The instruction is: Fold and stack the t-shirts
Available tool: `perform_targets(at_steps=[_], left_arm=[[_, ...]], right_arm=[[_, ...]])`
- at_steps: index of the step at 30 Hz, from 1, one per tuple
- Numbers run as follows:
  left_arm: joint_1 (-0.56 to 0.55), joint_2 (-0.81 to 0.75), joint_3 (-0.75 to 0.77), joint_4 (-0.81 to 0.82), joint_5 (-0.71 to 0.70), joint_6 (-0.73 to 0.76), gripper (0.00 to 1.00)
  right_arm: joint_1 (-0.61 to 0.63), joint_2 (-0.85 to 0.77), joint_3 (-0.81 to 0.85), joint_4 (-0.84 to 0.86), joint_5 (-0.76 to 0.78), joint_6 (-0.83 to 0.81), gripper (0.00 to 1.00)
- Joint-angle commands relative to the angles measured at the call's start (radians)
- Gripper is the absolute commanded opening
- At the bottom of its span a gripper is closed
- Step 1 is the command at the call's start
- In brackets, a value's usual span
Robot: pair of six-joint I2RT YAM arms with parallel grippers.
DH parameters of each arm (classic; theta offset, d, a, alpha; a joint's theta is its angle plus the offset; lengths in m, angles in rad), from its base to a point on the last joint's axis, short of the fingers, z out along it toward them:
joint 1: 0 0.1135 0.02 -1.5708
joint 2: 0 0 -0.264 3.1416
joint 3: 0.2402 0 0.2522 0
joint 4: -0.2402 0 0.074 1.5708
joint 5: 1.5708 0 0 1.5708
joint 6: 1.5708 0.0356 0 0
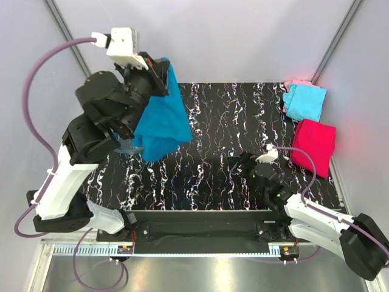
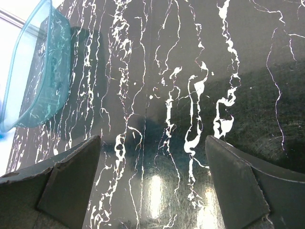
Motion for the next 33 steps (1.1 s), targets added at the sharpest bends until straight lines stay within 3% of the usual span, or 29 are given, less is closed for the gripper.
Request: perform_targets(at_steps=[1,4,7,10,11,14,15,17,18,21,25,30,33], left_arm=[[-0.034,0.075,0.168,0.045,0.047,0.122,0.0],[-0.051,0.112,0.222,0.037,0.117,0.096,0.0],[-0.051,0.094,0.075,0.048,0.219,0.0,0.0],[-0.052,0.05,-0.21,0.133,0.316,-0.088,0.0],[-0.052,0.019,-0.376,0.206,0.317,-0.129,0.0],[-0.051,-0.016,-0.672,0.34,0.294,-0.194,0.01],[-0.051,-0.024,-0.73,0.363,0.29,-0.214,0.1],[-0.051,-0.003,-0.87,0.419,0.282,-0.271,0.39],[-0.049,0.009,-0.901,0.422,0.268,-0.29,0.66],[-0.046,0.049,-0.995,0.44,0.189,-0.343,0.81],[0.035,0.08,-1.09,0.517,0.19,-0.386,0.84],[0.197,0.122,-1.238,0.759,0.366,-0.386,0.86],[0.291,0.184,-1.248,0.83,0.457,-0.39,0.92]], right_arm=[[0.004,-0.005,0.038,0.047,0.004,-0.01,0.97],[0.004,-0.016,0.035,0.041,0.011,-0.013,0.97],[0.004,-0.033,0.032,0.035,0.017,-0.011,0.97],[0.004,-0.053,0.026,0.029,0.024,-0.011,0.98],[0.004,-0.057,0.023,0.029,0.028,-0.008,0.97],[0.004,-0.06,0.023,0.026,0.027,-0.007,0.97],[0.004,-0.06,0.023,0.026,0.027,-0.005,0.97],[0.004,-0.062,0.024,0.027,0.021,0.0,0.97],[0.003,-0.059,0.024,0.029,0.021,0.0,0.97],[0.004,-0.053,0.024,0.03,0.016,-0.002,0.97],[0.004,-0.066,0.018,0.03,0.019,0.0,0.97],[0.004,-0.074,0.018,0.029,0.016,-0.002,0.97],[0.004,-0.077,0.017,0.03,0.014,-0.003,0.97]])
